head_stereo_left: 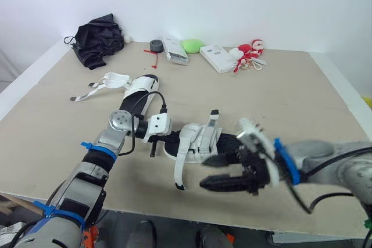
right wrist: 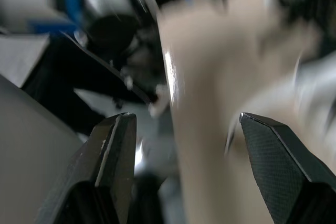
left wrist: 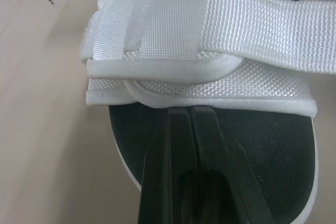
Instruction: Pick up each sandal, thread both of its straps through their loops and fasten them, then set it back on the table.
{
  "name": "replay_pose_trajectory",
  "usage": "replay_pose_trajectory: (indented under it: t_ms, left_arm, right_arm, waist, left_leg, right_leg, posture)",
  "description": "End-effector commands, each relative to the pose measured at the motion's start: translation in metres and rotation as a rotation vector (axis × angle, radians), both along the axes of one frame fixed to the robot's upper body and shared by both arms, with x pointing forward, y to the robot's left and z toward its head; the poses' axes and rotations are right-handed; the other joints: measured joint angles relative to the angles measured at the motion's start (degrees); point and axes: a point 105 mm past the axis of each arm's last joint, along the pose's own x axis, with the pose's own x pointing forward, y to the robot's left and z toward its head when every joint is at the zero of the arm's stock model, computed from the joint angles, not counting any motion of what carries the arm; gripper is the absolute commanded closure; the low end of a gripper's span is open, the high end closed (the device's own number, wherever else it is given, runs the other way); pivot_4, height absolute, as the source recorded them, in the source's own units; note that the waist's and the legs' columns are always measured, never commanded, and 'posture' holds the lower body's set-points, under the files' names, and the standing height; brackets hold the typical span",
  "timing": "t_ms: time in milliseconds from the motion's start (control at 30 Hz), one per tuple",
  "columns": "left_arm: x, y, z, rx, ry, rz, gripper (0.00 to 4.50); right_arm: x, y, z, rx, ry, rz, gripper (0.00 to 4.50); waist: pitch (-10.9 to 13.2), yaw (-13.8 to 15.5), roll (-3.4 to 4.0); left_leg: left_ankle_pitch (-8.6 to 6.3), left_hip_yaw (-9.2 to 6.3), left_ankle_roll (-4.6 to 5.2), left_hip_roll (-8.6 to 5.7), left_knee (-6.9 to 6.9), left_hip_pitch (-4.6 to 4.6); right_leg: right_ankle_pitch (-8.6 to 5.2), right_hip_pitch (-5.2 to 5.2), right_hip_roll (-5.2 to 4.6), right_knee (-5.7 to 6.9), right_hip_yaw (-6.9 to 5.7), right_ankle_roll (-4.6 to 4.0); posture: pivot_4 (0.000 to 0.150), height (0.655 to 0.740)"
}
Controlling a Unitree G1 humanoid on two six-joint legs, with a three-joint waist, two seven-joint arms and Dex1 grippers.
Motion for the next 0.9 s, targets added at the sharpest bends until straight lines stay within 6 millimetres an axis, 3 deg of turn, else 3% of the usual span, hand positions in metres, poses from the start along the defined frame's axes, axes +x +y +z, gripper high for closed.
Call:
replay_pose_trajectory:
  t_ms: [33,600,900]
  left_arm:
    - [-0.026,0.012,-0.059,0.217,0.153,-0.052,4.5]
    - [-0.032,0.011,-0.06,0.214,0.17,-0.067,4.5]
    - [-0.042,0.015,-0.06,0.222,0.191,-0.093,4.5]
  right_arm:
    - [0.013,0.005,-0.023,-0.064,0.117,-0.125,1.1]
    - [0.052,0.047,-0.019,-0.121,0.244,-0.16,1.1]
    - [0.044,0.057,-0.031,-0.159,0.288,-0.19,1.1]
  waist:
    - [-0.1,-0.1,-0.08]
    - [-0.1,-0.1,-0.1]
    - [-0.1,-0.3,-0.11]
  left_leg:
    - [0.0,0.0,0.0,0.02,0.01,0.01]
    - [-0.12,-0.11,0.24,0.09,-0.01,-0.11]
    - [-0.4,-0.1,0.7,0.13,-0.02,-0.11]
  right_leg:
    - [0.01,0.0,0.03,0.0,-0.01,-0.02]
    - [0.02,-0.08,0.15,0.01,-0.06,0.04]
    - [0.02,-0.08,0.24,0.01,-0.06,-0.33]
  posture:
    - [0.15,0.7322]
    - [0.15,0.7322]
    - [0.15,0.7322]
